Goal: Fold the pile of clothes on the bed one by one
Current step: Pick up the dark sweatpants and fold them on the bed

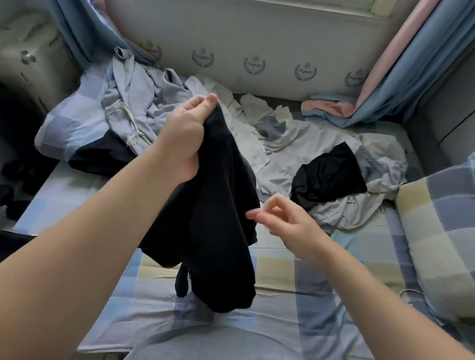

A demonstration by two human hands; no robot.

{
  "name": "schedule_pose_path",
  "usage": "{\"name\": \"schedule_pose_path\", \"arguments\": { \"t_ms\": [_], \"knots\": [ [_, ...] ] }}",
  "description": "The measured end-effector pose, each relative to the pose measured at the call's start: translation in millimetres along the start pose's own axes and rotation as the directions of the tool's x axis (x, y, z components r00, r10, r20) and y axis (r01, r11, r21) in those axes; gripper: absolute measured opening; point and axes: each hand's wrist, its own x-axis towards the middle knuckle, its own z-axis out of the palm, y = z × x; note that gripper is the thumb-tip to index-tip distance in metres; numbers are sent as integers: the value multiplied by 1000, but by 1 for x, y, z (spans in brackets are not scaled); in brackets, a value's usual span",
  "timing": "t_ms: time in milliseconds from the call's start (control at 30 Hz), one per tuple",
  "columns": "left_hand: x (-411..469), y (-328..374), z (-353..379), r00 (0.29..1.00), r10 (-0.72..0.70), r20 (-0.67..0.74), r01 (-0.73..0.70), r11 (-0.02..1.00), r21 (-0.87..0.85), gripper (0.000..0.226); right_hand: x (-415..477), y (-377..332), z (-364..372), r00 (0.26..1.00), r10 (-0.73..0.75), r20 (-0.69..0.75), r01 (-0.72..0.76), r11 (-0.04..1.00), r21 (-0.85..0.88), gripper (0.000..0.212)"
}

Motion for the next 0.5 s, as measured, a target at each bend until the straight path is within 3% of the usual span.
{"name": "schedule_pose_path", "arguments": {
  "t_ms": [67,100,167,233,333,367,433,500],
  "knots": [
    [-4,-4,4,999,-22,35,23,999,-28,25,2,-4,15,981,113,160,-98,990,-98,61],
    [-6,-5,8,999,-29,46,31,998,-51,25,4,-1,27,972,158,175,-129,978,-165,69],
    [-7,-4,11,999,-20,43,23,997,-71,27,12,4,47,987,139,78,-116,963,-244,42],
    [4,-3,2,999,6,-47,-8,999,-43,28,15,3,46,994,102,-45,-109,973,-205,19],
    [25,-7,-29,953,121,-277,-68,979,194,16,13,-4,22,990,113,-80,-120,989,-86,22],
    [27,-11,-38,945,149,-290,-64,957,282,8,10,-10,12,989,123,-83,-125,992,-28,22],
    [21,-23,-44,977,131,-167,-46,898,437,20,8,-23,-7,983,146,-109,-131,982,134,21],
    [4,-42,-38,998,7,66,-42,825,563,29,8,-39,-22,979,144,-147,-106,965,239,21]
  ]
}}
